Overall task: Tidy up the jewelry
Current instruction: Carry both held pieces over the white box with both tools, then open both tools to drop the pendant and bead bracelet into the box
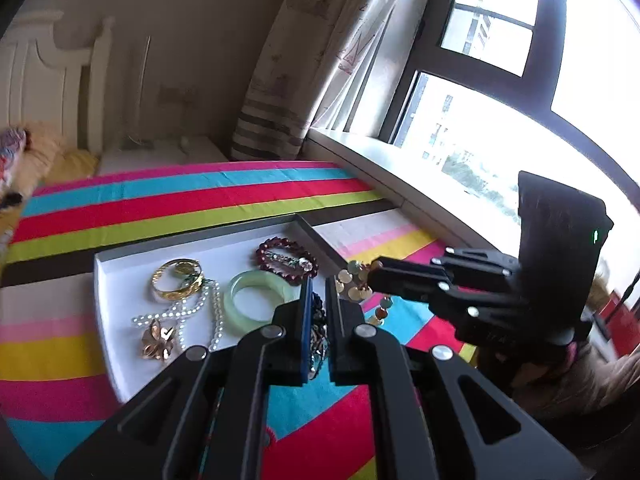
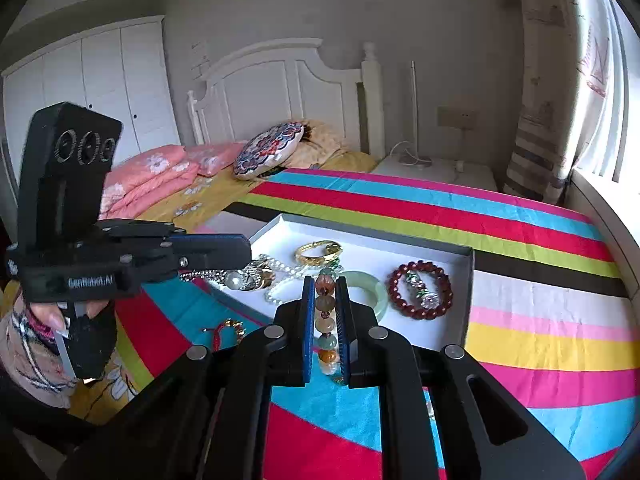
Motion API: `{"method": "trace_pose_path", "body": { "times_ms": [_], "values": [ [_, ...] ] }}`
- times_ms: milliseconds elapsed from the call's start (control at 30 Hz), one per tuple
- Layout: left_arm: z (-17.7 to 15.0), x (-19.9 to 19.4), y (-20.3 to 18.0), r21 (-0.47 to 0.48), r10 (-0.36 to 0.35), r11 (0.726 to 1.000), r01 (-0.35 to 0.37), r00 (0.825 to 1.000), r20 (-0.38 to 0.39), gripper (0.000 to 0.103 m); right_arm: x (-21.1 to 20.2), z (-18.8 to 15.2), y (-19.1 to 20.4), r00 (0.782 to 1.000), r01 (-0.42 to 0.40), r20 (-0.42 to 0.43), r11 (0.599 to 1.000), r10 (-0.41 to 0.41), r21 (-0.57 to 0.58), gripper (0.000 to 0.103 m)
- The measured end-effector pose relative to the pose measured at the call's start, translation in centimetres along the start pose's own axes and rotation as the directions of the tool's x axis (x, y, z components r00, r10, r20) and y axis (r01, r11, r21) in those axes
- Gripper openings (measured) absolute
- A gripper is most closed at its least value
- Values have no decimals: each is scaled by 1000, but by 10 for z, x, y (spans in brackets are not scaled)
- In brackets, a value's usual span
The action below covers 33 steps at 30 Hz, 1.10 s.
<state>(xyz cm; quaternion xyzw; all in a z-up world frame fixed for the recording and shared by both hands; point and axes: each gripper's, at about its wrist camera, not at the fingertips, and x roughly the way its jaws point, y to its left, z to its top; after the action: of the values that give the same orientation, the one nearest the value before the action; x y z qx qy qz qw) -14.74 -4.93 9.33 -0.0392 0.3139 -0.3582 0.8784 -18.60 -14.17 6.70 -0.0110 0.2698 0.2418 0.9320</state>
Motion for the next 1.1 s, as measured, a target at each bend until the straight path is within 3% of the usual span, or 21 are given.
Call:
{"method": "trace_pose_path", "body": {
  "times_ms": [100, 200, 333, 433, 800, 1100],
  "values": [
    [7, 12, 2, 6, 28, 1000, -28, 999, -20, 6, 6, 0, -4, 1000, 3, -1, 1000, -3, -2, 13],
    [10, 25, -1, 49, 101, 994, -99, 994, -35, 6, 15, 3, -8, 1000, 15, -8, 1000, -15, -18, 12],
    [12, 49, -2, 127, 231, 966, -223, 971, -53, 6, 38, 14, -18, 999, 38, -28, 999, -39, -24, 12],
    [11, 61, 0, 158, 273, 953, -260, 960, -66, 6, 53, 24, -27, 998, 41, -42, 999, -42, -15, 13],
    [12, 84, 34, 110, 320, 945, -309, 942, -98, 6, 116, 53, -31, 992, 58, -112, 997, -63, -41, 13],
    [9, 94, 63, 49, 348, 937, -345, 928, -131, 6, 162, 46, -31, 979, 58, -195, 998, -61, -21, 13]
  ]
}}
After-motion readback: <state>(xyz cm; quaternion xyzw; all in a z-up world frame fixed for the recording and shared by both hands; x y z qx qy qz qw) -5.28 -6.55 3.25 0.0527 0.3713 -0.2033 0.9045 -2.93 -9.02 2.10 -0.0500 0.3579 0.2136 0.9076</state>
